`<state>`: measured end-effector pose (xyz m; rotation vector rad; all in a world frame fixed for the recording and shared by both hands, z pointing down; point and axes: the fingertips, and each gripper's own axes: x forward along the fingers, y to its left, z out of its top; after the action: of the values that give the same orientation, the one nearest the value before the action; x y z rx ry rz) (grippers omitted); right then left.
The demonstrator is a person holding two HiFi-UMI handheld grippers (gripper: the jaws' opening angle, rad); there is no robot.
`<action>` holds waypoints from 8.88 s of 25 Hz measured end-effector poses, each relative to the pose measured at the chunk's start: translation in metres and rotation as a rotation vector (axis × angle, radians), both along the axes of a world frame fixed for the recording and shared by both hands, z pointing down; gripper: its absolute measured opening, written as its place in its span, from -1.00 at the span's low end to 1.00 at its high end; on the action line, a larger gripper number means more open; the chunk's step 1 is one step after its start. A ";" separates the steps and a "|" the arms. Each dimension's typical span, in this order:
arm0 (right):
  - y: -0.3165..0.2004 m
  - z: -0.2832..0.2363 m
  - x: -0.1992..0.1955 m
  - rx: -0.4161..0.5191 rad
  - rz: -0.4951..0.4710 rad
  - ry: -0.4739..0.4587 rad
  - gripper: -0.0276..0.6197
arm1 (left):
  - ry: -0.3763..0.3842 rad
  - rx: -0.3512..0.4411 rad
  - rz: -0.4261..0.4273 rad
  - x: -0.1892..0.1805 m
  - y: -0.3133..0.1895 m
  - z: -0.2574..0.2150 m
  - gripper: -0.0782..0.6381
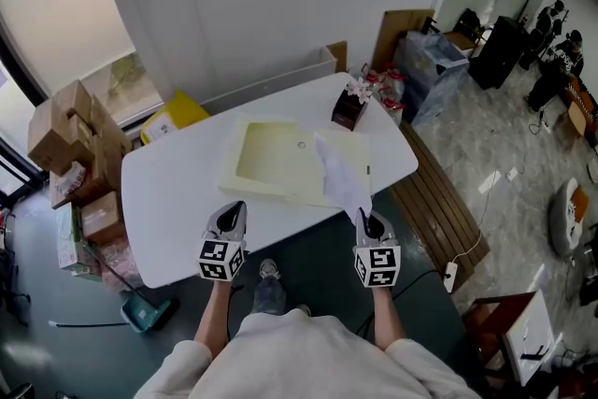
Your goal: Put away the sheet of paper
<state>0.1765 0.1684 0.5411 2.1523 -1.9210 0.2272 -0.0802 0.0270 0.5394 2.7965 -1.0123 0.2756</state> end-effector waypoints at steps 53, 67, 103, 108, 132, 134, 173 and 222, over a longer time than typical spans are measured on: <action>-0.239 -0.004 0.009 -0.030 -0.129 0.002 -0.91 | -0.016 -0.090 -0.102 0.021 -0.224 0.037 -0.78; -0.238 0.002 0.001 -0.015 -0.188 -0.149 -0.91 | -0.038 -0.109 -0.120 0.016 -0.207 0.049 -0.78; -0.235 0.063 -0.016 -0.119 -0.193 -0.422 -0.91 | -0.035 -0.135 -0.101 0.019 -0.200 0.059 -0.78; -0.237 0.091 -0.004 -0.159 -0.146 -0.559 -0.91 | -0.036 -0.139 -0.101 0.019 -0.200 0.061 -0.78; -0.222 0.210 0.032 -0.403 0.018 -1.087 -0.91 | -0.051 -0.146 -0.101 0.017 -0.200 0.062 -0.78; -0.223 0.215 0.033 -0.433 0.001 -1.059 -0.91 | -0.053 -0.145 -0.105 0.016 -0.198 0.062 -0.78; -0.297 0.228 -0.023 -0.638 -0.323 -0.833 -0.91 | -0.091 -0.156 -0.279 -0.033 -0.190 0.065 -0.78; -0.355 0.223 -0.114 -0.687 -0.582 -0.593 -0.50 | -0.093 -0.169 -0.341 -0.066 -0.185 0.065 -0.78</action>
<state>0.0628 -0.1866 0.7644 1.0952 -2.1987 1.2882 -0.1463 -0.1584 0.6049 2.4295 -1.3913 0.4260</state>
